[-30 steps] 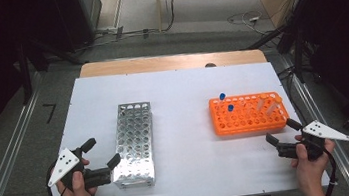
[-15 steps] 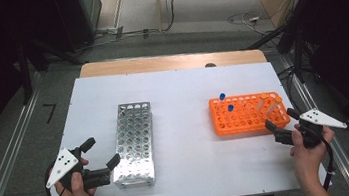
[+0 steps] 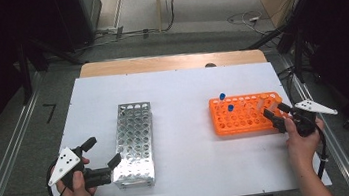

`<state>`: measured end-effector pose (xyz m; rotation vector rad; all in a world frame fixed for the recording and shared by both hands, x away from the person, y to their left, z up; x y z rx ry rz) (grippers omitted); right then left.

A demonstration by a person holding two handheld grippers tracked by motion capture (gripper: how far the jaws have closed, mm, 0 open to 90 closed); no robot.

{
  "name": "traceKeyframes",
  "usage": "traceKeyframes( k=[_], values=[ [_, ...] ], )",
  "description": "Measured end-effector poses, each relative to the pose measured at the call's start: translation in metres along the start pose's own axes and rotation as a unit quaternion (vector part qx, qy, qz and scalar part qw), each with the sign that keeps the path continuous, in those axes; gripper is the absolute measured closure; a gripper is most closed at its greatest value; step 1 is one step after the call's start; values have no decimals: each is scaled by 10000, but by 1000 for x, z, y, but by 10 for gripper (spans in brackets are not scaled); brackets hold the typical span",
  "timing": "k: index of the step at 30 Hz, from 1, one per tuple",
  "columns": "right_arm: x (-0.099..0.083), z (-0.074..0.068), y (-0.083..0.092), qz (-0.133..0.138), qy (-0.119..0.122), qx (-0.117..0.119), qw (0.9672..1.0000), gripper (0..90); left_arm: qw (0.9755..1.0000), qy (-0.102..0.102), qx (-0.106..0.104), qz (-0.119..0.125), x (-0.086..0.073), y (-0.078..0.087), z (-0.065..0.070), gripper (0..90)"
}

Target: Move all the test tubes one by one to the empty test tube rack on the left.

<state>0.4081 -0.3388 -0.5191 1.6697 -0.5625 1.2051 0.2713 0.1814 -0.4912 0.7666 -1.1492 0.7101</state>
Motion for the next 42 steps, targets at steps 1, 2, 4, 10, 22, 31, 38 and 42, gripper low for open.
traceKeyframes(
  k=[1,2,4,10,22,31,38,42],
  values=[
    [-1,-1,-1,3,-28,18,10000,338,10000,9,2,7,1,0,-1,0],
    [-2,-1,-2,-11,-53,3,10000,371,10000,16,-1,11,1,0,-1,0],
    [-5,-1,-5,-64,-83,-22,9999,444,10000,14,-7,15,1,-1,-2,0],
    [-6,-2,-7,-60,14,-86,9999,538,10000,-16,-51,34,3,-1,2,0],
    [-4,-2,-4,-30,117,-112,9999,729,9994,-204,-283,-41,20,1,20,0],
    [17,-6,18,254,205,-126,9994,729,9981,-194,-581,-92,36,-9,38,0],
    [28,-27,38,282,373,197,9987,730,9960,-240,-795,-321,41,-26,57,0],
    [32,-45,42,229,614,399,9971,730,9953,-311,-838,-381,44,-32,64,0]
  ],
)
Point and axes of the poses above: each handheld gripper's, and its own axes: y roughly backward along the jaws, x roughly out of its top, z roughly to its right, the point moved 9 cm from there along -y, roughly forward along the jaws, and after that the axes turned 5 degrees about y, right-handed, at the moved point
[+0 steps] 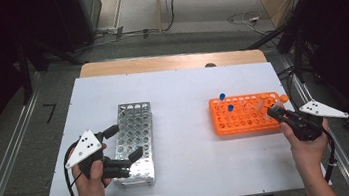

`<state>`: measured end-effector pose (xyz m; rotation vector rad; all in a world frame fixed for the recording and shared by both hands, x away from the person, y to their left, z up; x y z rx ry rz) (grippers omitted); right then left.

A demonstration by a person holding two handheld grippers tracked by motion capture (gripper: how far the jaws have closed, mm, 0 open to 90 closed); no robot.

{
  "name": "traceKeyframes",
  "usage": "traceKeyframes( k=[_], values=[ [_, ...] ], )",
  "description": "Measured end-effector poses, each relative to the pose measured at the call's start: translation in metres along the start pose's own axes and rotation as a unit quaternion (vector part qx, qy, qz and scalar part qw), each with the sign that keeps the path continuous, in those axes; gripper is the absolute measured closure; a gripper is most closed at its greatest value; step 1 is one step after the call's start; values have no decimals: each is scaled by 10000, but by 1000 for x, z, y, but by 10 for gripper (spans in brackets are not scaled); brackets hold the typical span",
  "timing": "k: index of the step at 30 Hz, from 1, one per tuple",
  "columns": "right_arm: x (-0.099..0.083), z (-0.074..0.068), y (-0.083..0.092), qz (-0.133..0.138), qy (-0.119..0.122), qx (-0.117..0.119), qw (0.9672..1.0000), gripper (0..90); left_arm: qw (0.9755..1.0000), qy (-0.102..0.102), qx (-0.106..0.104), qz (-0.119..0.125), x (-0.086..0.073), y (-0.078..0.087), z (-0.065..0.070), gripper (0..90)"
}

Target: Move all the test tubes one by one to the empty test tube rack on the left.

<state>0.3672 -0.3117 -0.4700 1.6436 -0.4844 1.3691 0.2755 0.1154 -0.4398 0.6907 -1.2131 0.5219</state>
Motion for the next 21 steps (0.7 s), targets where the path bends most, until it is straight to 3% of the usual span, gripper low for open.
traceKeyframes(
  k=[1,4,12,21],
  values=[
    [0,0,0,0,0,0,10000,730,10000,-24,13,-27,1,-2,1,0],
    [3,-19,-2,-28,128,269,9996,731,10000,-14,-63,-26,6,-10,5,0],
    [12,-53,-7,-45,339,668,9972,731,9992,43,-375,-137,17,-39,20,0],
    [17,-93,-15,-51,457,1238,9912,731,9976,163,-464,-487,1,-59,36,0]
  ],
)
Point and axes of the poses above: each handheld gripper's, and its own axes: y roughly backward along the jaws, x roughly out of its top, z roughly to its right, the point moved 9 cm from there along -y, roughly forward along the jaws, and after that the axes turned 5 degrees about y, right-handed, at the moved point
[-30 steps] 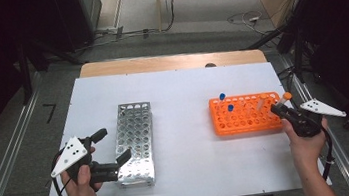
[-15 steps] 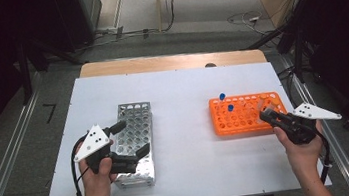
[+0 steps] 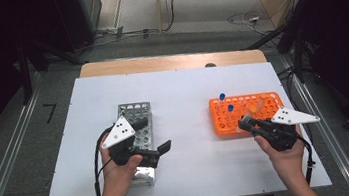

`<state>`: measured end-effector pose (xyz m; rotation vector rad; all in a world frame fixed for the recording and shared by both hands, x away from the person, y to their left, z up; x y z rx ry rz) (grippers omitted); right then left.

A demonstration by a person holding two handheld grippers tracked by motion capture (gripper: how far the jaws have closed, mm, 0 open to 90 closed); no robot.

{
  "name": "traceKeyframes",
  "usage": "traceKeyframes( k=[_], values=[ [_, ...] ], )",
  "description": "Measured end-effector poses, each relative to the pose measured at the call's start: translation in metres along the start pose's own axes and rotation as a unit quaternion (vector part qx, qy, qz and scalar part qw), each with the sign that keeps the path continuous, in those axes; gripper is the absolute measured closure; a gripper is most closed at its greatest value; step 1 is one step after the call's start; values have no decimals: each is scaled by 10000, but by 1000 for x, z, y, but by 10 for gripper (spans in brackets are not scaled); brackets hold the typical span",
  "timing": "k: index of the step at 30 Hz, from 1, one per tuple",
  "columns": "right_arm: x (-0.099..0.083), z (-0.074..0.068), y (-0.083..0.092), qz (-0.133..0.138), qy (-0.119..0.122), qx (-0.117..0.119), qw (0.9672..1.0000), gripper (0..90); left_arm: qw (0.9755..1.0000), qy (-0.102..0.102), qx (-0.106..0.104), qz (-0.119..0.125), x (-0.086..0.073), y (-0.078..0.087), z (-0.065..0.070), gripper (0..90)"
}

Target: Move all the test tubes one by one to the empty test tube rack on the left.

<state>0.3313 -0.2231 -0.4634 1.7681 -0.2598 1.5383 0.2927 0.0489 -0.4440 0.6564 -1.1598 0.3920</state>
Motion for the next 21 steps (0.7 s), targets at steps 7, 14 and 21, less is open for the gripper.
traceKeyframes(
  k=[7,14,21],
  values=[
    [4,-33,-13,-29,151,482,9987,731,10000,-19,-41,-76,-3,-8,13,16],
    [4,-67,-28,-143,380,893,9952,731,9997,79,71,-224,-5,-16,22,150],
    [-1,-90,-42,-317,509,1162,9914,731,9991,-52,-241,-330,-8,-23,40,285]
  ],
)
Point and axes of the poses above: each handheld gripper's, and its own axes: y roughly backward along the jaws, x roughly out of its top, z roughly to its right, the point moved 9 cm from there along -y, roughly forward along the jaws, and after that the axes turned 5 degrees about y, right-handed, at the moved point
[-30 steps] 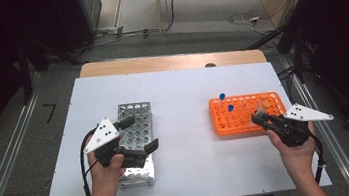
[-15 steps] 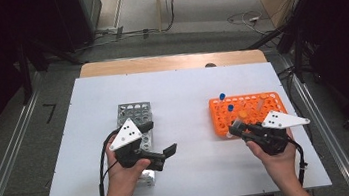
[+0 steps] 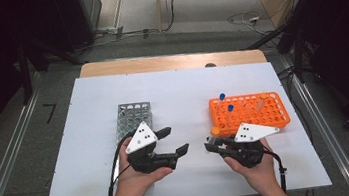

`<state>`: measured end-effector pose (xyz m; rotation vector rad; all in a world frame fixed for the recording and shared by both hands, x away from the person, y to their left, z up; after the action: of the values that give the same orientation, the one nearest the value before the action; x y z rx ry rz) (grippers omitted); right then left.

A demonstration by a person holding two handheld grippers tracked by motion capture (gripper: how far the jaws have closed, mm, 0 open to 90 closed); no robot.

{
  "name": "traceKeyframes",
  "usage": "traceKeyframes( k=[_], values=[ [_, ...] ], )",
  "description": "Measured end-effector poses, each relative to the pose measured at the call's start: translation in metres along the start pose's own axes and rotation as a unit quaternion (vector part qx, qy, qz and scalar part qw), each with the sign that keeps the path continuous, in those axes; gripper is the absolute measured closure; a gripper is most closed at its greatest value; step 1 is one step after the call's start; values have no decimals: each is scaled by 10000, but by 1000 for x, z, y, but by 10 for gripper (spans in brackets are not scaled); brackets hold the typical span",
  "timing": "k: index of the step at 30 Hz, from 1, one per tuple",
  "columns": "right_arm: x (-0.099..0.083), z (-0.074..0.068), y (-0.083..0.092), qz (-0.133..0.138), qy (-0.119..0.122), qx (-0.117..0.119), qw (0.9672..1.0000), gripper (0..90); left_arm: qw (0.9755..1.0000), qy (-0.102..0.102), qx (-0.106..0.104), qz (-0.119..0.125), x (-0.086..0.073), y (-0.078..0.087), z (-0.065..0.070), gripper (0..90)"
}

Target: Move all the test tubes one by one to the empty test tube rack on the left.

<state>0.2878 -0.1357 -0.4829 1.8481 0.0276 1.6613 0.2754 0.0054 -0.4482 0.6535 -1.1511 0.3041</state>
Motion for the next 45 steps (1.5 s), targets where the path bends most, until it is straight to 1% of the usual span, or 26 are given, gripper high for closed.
traceKeyframes(
  k=[1,2,3,4,5,6,7,11,12,15,16,19,20,24,27,31,35,37,38,39,40,41,42,43,44,45],
  values=[
    [0,0,0,0,0,0,10000,731,10000,0,0,0,0,0,0,312],
    [0,-5,-5,-44,64,66,9999,731,10000,-22,-64,6,0,-1,3,343],
    [0,-8,-7,-72,82,94,9999,731,9998,-19,-214,11,0,-2,8,370],
    [0,-10,-9,-77,103,126,9998,731,9998,-19,-214,11,0,-2,8,388],
    [0,-10,-9,-77,103,126,9998,731,9996,-41,-273,16,0,-3,11,388],
    [0,-15,-13,-109,147,181,9997,731,9995,-66,-316,8,0,-4,13,420],
    [0,-17,-14,-131,157,210,9996,731,9992,-67,-390,-14,0,-6,16,435],
    [2,-25,-19,-158,222,296,9992,731,9984,-94,-554,-86,-3,-11,22,496],
    [2,-27,-20,-158,244,311,9991,731,9984,-94,-554,-86,-3,-11,22,510],
    [2,-33,-23,-197,293,387,9986,731,9977,-70,-657,-142,-4,-14,26,551],
    [2,-35,-24,-215,306,391,9985,731,9970,-9,-750,-175,-5,-15,28,573],
    [4,-38,-26,-181,373,425,9982,731,9967,-33,-782,-203,-6,-16,29,621],
    [5,-40,-26,-180,363,444,9982,731,9963,-82,-820,-253,-7,-17,30,635],
    [6,-43,-26,-165,370,491,9980,730,9962,-140,-832,-221,-7,-18,32,683],
    [7,-43,-25,-138,343,527,9979,731,9966,-196,-772,-198,-7,-17,32,719],
    [7,-42,-25,-119,316,549,9979,730,9970,-298,-693,-166,-7,-17,30,736],
    [8,-42,-26,-61,277,535,9982,721,9973,-313,-647,-123,-5,-16,28,746],
    [8,-41,-25,-69,261,495,9984,664,9975,-271,-652,-62,-3,-15,27,746],
    [8,-39,-24,-30,231,505,9985,569,9977,-260,-622,-39,-1,-14,26,747],
    [8,-37,-22,-14,195,507,9985,524,9979,-273,-591,-33,0,-14,25,747],
    [8,-35,-21,13,176,444,9989,489,9983,-267,-525,-12,1,-12,22,747],
    [8,-35,-21,13,176,444,9989,489,9983,-267,-525,-12,1,-12,22,746],
    [8,-30,-17,62,111,415,9991,411,9985,-251,-483,-7,2,-12,20,746],
    [8,-30,-17,62,111,415,9991,411,9987,-234,-459,3,3,-11,18,746],
    [8,-25,-12,99,93,348,9993,346,9988,-210,-433,28,4,-10,15,747],
    [7,-22,-10,121,97,327,9993,320,9991,-196,-371,18,5,-9,12,746]
  ],
)
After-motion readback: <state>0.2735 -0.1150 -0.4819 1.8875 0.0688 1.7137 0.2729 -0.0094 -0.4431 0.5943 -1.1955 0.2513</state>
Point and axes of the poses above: each handheld gripper's, and its own axes: y roughly backward along the jaws, x roughly out of its top, z roughly to its right, the point moved 9 cm from there along -y, roughly forward along the jaws, and after that the axes turned 5 degrees about y, right-handed, at the moved point
